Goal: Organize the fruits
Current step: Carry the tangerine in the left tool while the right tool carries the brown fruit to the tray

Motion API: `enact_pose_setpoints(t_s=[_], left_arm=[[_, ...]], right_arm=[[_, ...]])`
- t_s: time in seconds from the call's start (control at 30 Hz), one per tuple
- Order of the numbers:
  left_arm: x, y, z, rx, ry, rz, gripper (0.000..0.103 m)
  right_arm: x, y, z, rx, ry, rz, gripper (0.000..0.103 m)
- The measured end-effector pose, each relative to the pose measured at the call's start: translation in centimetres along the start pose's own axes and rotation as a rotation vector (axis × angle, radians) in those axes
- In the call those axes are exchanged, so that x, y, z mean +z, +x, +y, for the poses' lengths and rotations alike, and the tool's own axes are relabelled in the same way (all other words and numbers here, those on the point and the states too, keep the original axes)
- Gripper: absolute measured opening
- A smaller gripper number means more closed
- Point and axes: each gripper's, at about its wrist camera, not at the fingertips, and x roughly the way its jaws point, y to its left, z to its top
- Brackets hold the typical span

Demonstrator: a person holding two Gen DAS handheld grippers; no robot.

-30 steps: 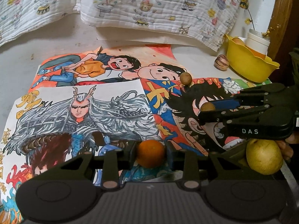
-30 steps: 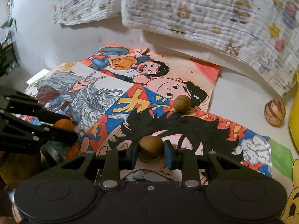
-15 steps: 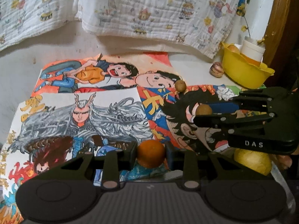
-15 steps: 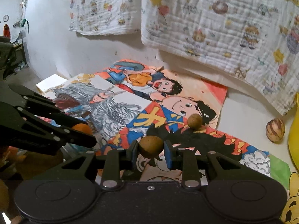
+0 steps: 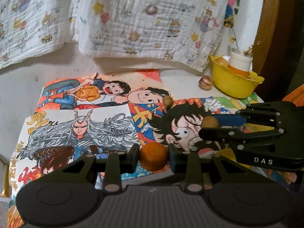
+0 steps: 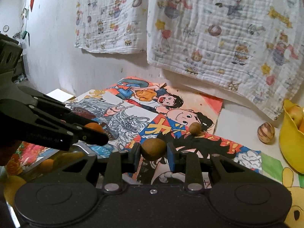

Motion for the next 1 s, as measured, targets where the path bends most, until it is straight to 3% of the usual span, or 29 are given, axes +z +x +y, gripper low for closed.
enact_pose_setpoints(t_s=[0.23, 0.57, 1.0], left_arm=[[-1.3, -2.9, -1.6, -0.023, 0.022, -0.031, 0.035], [-4.2, -5.0, -4.7, -0.07, 0.054, -0.016, 0.035], [-5.3, -3.3, -10.1, -0.164, 0.163, 0.053, 0.035]], right_arm=[[-1.6, -3.9, 1.1, -0.016, 0.021, -0.027, 0.031], [-5.9, -8.3, 3.0, -0.038, 0.082, -0.02, 0.031], [-11.3, -12.3, 2.8, -0.111, 0.083, 0.067, 0.031]])
